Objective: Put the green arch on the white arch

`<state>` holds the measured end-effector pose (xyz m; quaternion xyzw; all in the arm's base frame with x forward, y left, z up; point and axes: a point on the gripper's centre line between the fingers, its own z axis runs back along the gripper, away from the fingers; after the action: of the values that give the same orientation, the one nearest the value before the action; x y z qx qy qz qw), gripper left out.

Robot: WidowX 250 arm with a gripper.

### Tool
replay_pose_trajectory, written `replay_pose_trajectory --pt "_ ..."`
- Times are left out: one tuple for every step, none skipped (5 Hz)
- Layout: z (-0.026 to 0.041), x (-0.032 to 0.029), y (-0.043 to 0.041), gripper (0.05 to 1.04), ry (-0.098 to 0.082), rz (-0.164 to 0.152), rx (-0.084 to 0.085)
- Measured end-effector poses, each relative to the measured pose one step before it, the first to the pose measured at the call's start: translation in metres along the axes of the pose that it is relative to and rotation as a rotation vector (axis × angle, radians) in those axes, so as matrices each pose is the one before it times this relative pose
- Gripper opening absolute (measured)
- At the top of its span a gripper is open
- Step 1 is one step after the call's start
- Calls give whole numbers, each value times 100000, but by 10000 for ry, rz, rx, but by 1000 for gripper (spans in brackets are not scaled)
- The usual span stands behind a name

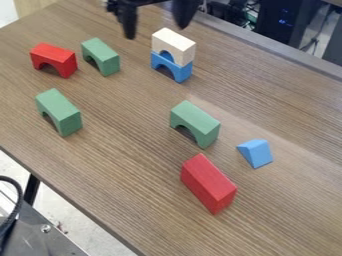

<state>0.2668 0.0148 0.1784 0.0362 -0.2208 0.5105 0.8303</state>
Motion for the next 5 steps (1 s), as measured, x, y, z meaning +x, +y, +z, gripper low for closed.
replay_pose_trajectory --pt "-247 -1486 -905 999 780 2346 -242" --pt "-2177 -1543 1614 999 1176 1365 222" --pt "-2145 32 1468 999 462 642 176" --pt "-2191 -89 448 999 276 77 368" --pt "-1594 -203 -429 999 92 -19 336"
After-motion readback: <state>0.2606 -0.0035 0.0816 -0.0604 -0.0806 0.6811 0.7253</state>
